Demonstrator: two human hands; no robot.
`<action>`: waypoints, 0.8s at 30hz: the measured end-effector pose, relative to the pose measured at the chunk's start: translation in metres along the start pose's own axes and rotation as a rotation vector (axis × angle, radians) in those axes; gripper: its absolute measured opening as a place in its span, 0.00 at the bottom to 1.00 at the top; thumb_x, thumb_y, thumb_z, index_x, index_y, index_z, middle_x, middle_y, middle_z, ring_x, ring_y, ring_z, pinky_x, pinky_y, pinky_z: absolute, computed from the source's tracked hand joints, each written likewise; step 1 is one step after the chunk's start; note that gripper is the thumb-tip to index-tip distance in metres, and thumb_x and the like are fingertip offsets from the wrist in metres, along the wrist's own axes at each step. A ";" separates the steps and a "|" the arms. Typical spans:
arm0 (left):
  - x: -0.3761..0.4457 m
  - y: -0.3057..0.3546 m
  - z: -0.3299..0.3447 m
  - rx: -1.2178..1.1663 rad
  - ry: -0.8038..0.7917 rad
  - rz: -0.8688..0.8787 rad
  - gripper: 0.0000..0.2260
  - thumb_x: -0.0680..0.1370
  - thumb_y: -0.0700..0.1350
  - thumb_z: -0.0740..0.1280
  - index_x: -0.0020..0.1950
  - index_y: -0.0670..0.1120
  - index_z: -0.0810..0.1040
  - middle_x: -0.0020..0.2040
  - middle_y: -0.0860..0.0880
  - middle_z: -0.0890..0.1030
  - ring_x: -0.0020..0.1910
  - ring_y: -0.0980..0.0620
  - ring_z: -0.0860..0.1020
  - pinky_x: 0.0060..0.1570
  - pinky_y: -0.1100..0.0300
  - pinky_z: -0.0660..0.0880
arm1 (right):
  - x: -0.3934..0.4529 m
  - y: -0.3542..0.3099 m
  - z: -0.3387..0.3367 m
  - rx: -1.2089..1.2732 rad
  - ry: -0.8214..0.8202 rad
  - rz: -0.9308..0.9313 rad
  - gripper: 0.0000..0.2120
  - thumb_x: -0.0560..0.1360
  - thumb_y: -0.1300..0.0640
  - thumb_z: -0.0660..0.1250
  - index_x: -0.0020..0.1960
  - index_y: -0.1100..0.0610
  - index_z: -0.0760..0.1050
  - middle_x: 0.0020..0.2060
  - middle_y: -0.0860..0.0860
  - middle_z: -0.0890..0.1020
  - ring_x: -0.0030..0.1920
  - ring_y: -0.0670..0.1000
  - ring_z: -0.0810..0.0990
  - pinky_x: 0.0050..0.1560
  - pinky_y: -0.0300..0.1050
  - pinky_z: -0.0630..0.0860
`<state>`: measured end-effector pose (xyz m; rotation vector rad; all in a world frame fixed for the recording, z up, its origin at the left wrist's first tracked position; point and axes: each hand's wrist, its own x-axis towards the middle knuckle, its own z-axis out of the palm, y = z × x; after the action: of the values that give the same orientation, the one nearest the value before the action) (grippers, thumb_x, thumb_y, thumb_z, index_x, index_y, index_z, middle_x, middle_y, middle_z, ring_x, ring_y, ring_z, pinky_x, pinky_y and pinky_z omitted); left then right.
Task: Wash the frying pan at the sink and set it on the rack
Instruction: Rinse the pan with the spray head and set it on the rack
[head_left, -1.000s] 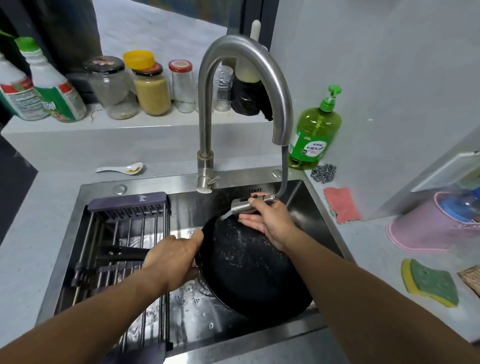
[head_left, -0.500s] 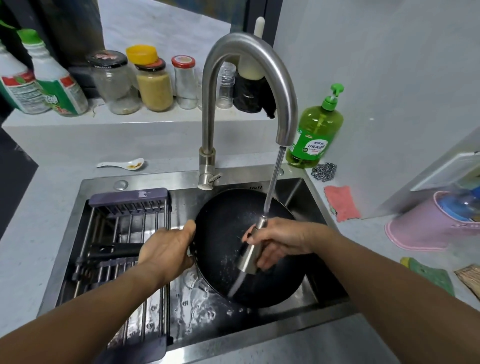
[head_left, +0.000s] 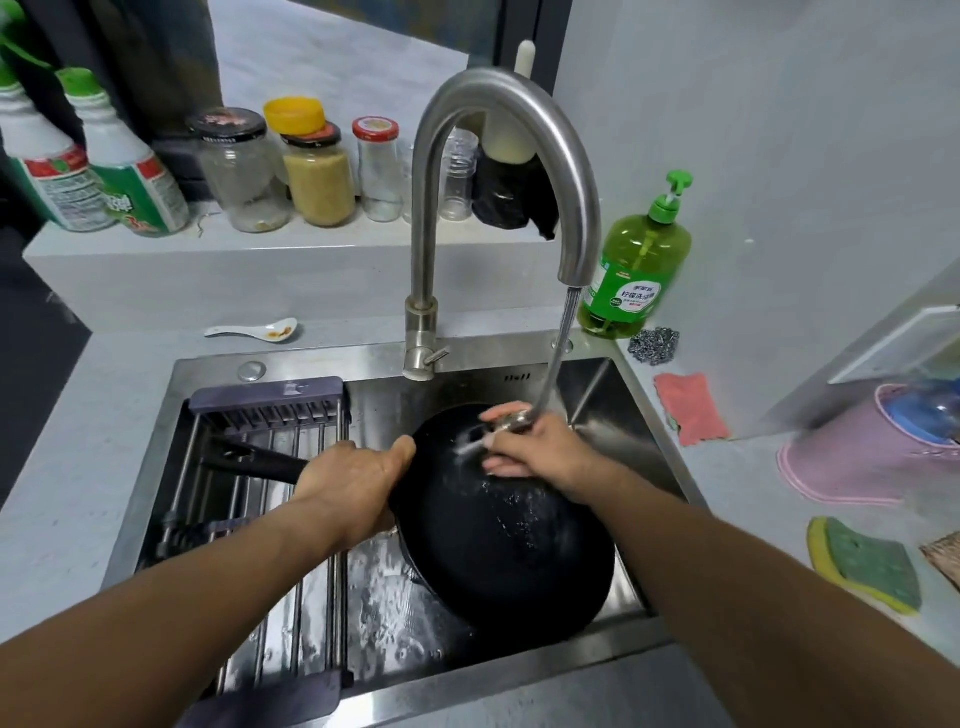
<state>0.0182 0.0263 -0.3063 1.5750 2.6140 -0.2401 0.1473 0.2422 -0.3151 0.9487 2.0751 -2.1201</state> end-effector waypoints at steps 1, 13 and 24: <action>-0.002 0.002 0.000 0.015 -0.017 0.002 0.20 0.75 0.54 0.69 0.59 0.51 0.62 0.46 0.49 0.84 0.46 0.43 0.79 0.40 0.54 0.68 | 0.002 0.001 0.015 0.063 0.008 -0.012 0.12 0.77 0.64 0.71 0.59 0.54 0.78 0.46 0.58 0.86 0.45 0.56 0.87 0.49 0.46 0.84; -0.009 0.000 0.016 -0.148 -0.108 -0.036 0.21 0.70 0.55 0.70 0.56 0.55 0.63 0.48 0.51 0.83 0.49 0.44 0.82 0.39 0.56 0.71 | 0.005 -0.006 -0.009 0.072 0.246 0.063 0.13 0.78 0.66 0.68 0.62 0.61 0.75 0.47 0.64 0.85 0.43 0.59 0.84 0.40 0.44 0.84; -0.002 0.005 0.015 -0.245 -0.160 -0.079 0.21 0.68 0.58 0.72 0.53 0.57 0.64 0.47 0.54 0.82 0.47 0.45 0.81 0.39 0.56 0.74 | 0.017 -0.007 -0.033 -0.327 0.262 0.062 0.08 0.77 0.62 0.70 0.51 0.50 0.75 0.46 0.58 0.84 0.39 0.54 0.84 0.49 0.53 0.85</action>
<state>0.0233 0.0238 -0.3212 1.3190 2.4758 -0.0452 0.1439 0.2797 -0.3137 1.2732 2.3739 -1.6288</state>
